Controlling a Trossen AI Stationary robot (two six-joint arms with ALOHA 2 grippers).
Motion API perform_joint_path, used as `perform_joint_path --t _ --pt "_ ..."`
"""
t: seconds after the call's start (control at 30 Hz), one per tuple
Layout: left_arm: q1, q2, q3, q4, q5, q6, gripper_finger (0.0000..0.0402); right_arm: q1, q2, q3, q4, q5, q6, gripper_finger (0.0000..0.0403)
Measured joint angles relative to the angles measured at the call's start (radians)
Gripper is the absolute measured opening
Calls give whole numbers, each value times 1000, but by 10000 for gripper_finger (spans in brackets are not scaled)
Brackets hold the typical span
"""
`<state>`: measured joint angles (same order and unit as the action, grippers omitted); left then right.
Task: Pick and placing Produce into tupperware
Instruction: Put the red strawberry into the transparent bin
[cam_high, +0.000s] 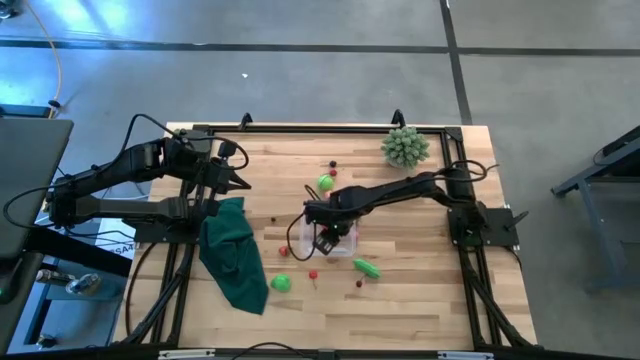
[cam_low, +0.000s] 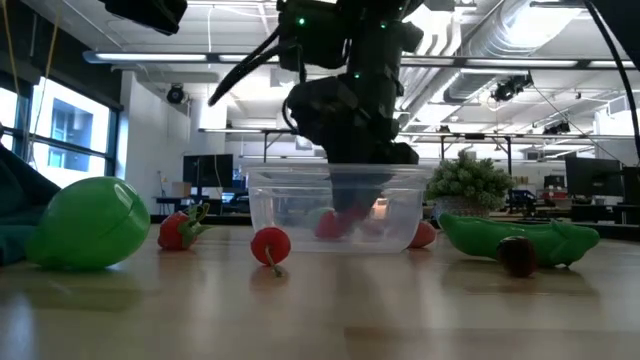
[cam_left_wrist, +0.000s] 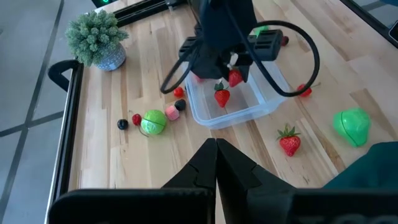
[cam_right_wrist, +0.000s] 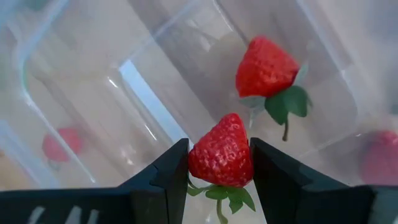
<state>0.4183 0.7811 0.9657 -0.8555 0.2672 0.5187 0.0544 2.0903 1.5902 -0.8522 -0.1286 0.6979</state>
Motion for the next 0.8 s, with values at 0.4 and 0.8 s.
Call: perform_joint_path --t 0.4,0.8 --pt "0 0 0 0 0 0 1 0 0 -2 -5 23 -26 143" --pt "0 0 0 0 0 0 1 0 0 -2 -3 47 -26 187"
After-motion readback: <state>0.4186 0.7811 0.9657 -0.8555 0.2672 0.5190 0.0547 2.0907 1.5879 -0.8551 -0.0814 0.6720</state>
